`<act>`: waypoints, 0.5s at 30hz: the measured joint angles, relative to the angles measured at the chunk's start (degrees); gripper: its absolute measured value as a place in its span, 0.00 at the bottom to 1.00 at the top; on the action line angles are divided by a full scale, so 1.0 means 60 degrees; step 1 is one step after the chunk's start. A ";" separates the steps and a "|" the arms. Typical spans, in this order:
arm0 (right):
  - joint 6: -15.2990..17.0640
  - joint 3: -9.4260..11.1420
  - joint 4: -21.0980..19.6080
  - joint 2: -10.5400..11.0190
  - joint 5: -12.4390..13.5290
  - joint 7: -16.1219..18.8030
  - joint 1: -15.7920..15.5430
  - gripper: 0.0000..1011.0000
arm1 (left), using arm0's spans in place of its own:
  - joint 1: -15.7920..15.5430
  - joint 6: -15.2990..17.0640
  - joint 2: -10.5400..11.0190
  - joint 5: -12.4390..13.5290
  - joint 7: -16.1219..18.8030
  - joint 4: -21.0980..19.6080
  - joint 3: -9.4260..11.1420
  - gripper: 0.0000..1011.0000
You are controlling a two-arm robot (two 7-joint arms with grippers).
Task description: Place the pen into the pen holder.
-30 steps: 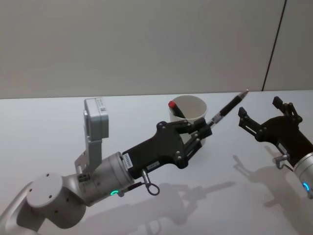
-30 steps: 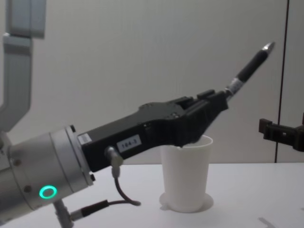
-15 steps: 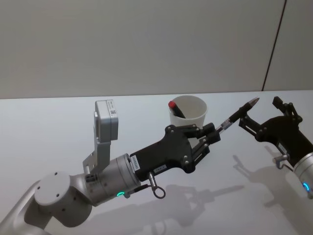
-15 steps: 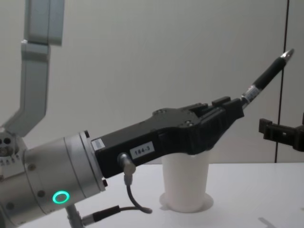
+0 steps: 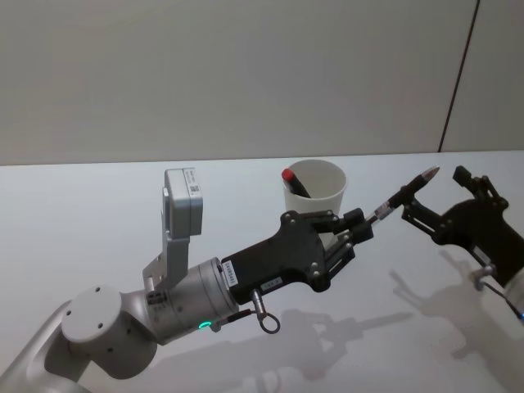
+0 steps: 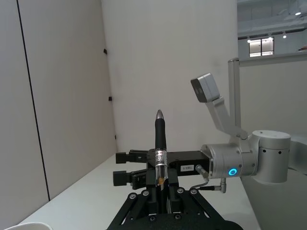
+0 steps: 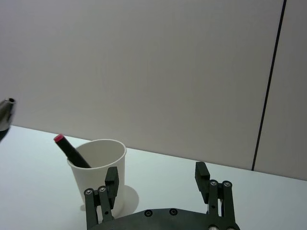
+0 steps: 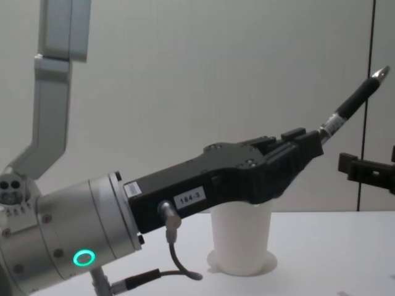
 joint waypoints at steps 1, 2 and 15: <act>-0.0004 0.0033 -0.0029 0.0060 0.0068 0.0065 -0.0044 0.99 | -0.0001 0.0000 -0.0002 0.0001 -0.0004 0.0002 0.0001 0.14; -0.0011 0.0076 -0.0094 0.0139 0.0210 0.0188 -0.0102 0.99 | -0.0004 0.0000 -0.0004 0.0003 -0.0008 0.0006 0.0003 0.14; -0.0116 0.0554 -0.0751 0.1027 0.1595 0.1195 -0.0952 0.99 | -0.0016 -0.0001 -0.0016 0.0015 -0.0028 0.0024 0.0017 0.14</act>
